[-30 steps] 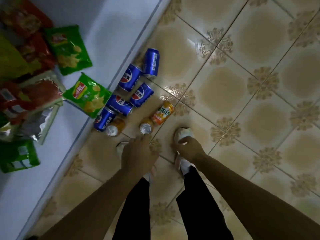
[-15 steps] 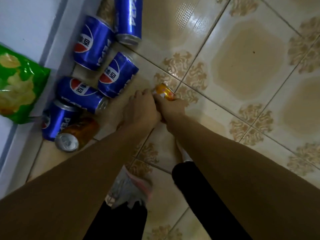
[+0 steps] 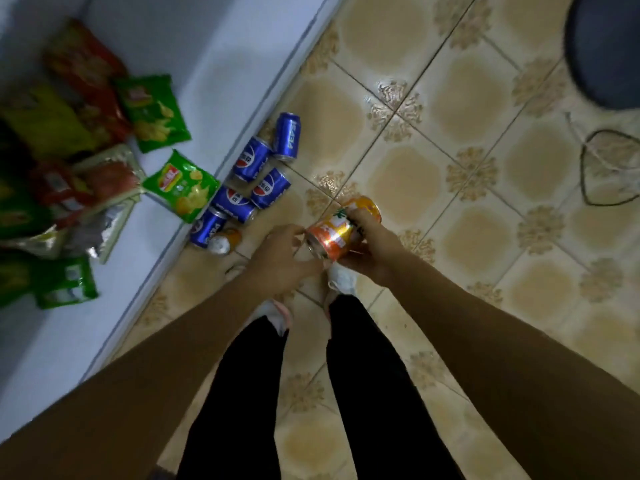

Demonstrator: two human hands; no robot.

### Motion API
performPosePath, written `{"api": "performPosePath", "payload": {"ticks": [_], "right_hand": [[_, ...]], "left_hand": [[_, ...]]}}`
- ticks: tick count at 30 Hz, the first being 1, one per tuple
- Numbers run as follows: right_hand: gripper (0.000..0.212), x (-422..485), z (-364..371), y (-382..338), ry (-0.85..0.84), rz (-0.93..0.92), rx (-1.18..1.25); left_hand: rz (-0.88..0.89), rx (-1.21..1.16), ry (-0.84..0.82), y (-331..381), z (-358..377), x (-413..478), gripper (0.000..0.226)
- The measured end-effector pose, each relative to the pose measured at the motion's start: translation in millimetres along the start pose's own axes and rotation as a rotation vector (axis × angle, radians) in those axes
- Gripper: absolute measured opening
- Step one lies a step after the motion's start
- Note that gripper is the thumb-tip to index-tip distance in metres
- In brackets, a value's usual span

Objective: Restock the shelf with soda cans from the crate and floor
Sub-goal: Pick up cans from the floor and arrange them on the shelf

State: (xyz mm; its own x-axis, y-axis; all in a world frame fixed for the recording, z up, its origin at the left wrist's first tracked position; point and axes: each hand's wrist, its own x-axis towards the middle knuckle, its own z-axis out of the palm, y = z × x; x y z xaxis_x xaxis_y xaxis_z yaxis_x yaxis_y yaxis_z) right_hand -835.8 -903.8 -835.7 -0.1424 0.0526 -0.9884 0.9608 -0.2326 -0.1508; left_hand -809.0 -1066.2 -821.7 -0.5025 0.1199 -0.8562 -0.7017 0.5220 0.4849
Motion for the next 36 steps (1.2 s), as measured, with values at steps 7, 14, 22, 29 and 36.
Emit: {"api": "performPosePath", "payload": {"ticks": [7, 14, 22, 29, 36], "right_hand": [[0.022, -228.5, -25.4, -30.3, -0.334, -0.088, -0.013], [0.034, -338.4, -21.1, -7.4, -0.620, -0.160, 0.067], [0.067, -403.2, 13.7, 19.6, -0.874, -0.332, -0.344], [0.089, -469.8, 69.4, 96.7, -1.066, -0.448, -0.632], [0.090, -563.5, 114.1, 247.9, -1.297, -0.580, -0.720]], "left_hand": [[-0.033, -0.526, 0.029, 82.8, -6.8, -213.4, 0.064], [0.165, -0.721, 0.296, 108.9, 13.5, -329.1, 0.080], [0.299, -1.286, 0.675, 107.6, 22.7, -425.2, 0.028], [0.450, -1.780, 0.725, 32.4, 30.5, -522.3, 0.040], [0.814, -1.980, 0.704, -101.7, 67.6, -646.8, 0.097]]}}
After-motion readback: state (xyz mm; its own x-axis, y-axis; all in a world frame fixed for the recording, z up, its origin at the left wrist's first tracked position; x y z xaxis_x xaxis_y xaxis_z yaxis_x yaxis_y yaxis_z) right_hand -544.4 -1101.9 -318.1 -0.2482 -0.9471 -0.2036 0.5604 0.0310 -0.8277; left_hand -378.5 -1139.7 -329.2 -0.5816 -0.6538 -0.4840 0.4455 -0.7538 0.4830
